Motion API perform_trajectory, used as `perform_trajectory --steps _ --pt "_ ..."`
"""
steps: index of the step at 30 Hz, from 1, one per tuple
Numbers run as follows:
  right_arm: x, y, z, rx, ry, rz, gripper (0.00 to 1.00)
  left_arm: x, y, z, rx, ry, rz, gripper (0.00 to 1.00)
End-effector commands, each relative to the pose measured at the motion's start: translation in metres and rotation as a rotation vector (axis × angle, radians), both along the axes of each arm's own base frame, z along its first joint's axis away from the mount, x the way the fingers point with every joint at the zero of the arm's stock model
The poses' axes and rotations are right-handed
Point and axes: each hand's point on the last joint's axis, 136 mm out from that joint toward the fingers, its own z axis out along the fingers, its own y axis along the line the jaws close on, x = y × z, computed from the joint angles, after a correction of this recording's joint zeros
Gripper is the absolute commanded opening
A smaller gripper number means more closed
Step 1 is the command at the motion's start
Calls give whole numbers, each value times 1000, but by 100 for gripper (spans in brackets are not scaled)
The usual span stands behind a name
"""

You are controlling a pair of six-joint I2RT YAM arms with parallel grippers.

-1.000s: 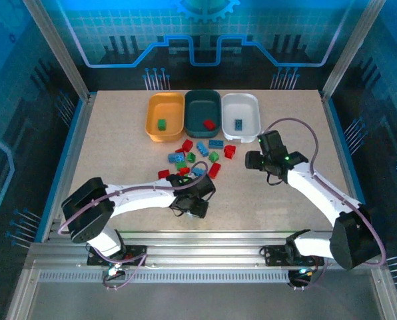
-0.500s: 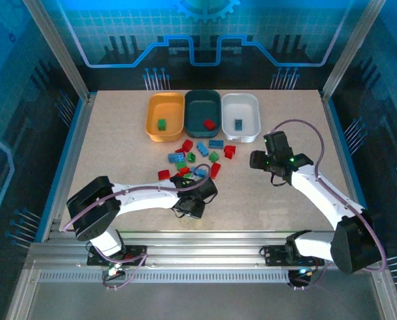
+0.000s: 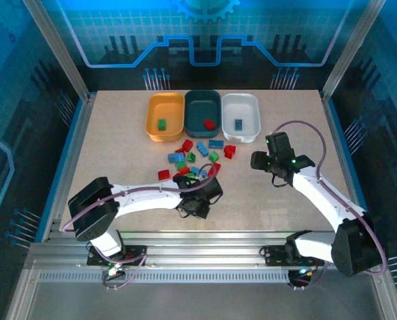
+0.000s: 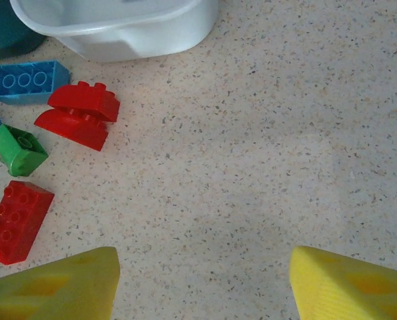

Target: Sort the legos into containers by color

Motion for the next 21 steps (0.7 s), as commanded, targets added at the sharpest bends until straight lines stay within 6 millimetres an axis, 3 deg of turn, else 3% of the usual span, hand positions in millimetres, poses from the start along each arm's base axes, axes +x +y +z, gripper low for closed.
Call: perform_trajectory --steps 1,3,5,9,12,15,21 --pt "-1 -3 -5 30 -1 -30 69 22 -40 79 -166 -127 -96 0" --pt "-3 -5 -11 38 8 -49 69 59 -51 105 -200 -195 -83 0" --pt "-4 -9 -15 45 8 -77 70 98 -62 118 -235 -225 -54 0" --pt "-8 -19 -11 33 -21 -116 70 181 -95 126 -320 -265 -34 0" --pt "-12 -25 -3 30 -51 -140 70 232 -117 127 -372 -303 -26 0" --pt "-17 -30 3 42 -80 -155 70 271 -132 118 -427 -313 12 0" --pt "-22 -35 8 69 -102 -166 71 323 -145 105 -497 -356 57 0"
